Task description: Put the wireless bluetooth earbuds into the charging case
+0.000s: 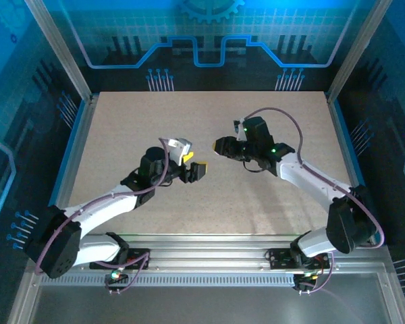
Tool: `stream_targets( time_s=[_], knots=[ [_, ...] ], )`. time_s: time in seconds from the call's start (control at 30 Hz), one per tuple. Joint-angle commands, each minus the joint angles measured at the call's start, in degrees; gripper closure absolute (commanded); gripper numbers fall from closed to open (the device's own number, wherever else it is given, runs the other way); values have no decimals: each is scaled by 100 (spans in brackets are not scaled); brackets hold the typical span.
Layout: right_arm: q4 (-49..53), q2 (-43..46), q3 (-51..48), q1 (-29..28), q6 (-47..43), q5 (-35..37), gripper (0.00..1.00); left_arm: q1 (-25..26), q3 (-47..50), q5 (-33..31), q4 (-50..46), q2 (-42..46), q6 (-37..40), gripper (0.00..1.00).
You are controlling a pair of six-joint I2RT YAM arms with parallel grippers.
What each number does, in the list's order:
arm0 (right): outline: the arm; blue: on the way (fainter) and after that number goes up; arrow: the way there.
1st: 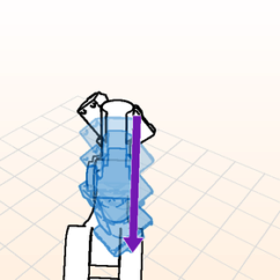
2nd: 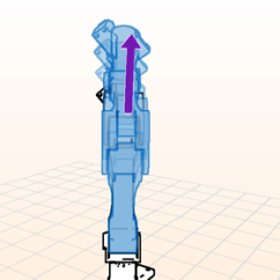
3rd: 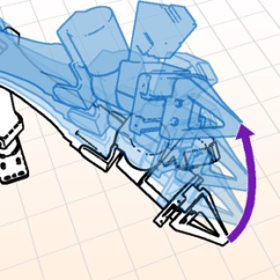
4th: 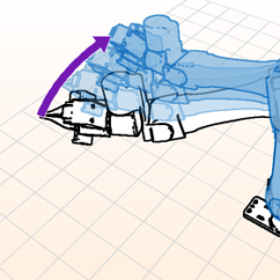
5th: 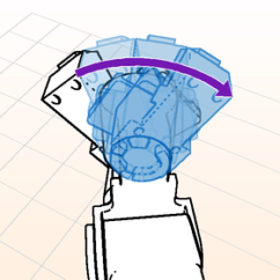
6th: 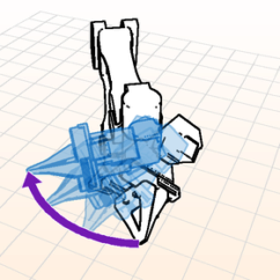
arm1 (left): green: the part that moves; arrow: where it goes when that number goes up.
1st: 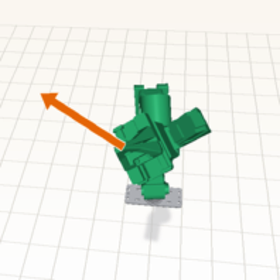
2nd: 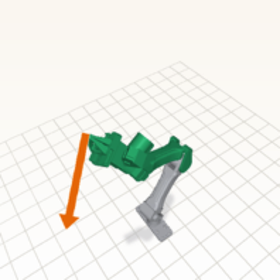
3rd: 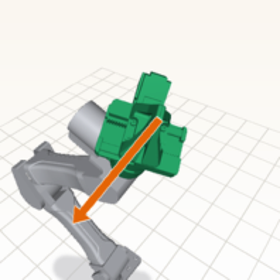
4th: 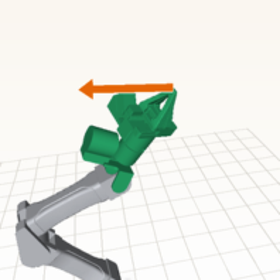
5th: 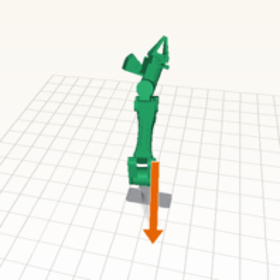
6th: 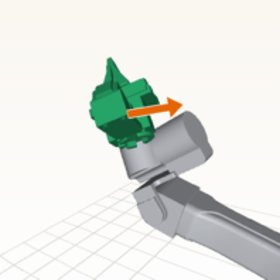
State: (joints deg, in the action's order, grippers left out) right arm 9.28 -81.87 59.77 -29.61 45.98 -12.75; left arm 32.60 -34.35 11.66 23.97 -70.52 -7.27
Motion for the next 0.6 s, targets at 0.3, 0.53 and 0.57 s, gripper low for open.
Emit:
stream_targets(
  time_s=[0.3,0.53,0.57],
  knots=[
    [-1702,263,-474,-209,1070,-433,61,374,416,109,1701,-62,727,30],
    [-2190,416,-803,-365,1468,-373,61,379,526,-227,2595,-249,451,32],
    [-2231,432,-832,-385,1503,-375,61,378,539,-271,2669,-275,416,32]
  ],
)
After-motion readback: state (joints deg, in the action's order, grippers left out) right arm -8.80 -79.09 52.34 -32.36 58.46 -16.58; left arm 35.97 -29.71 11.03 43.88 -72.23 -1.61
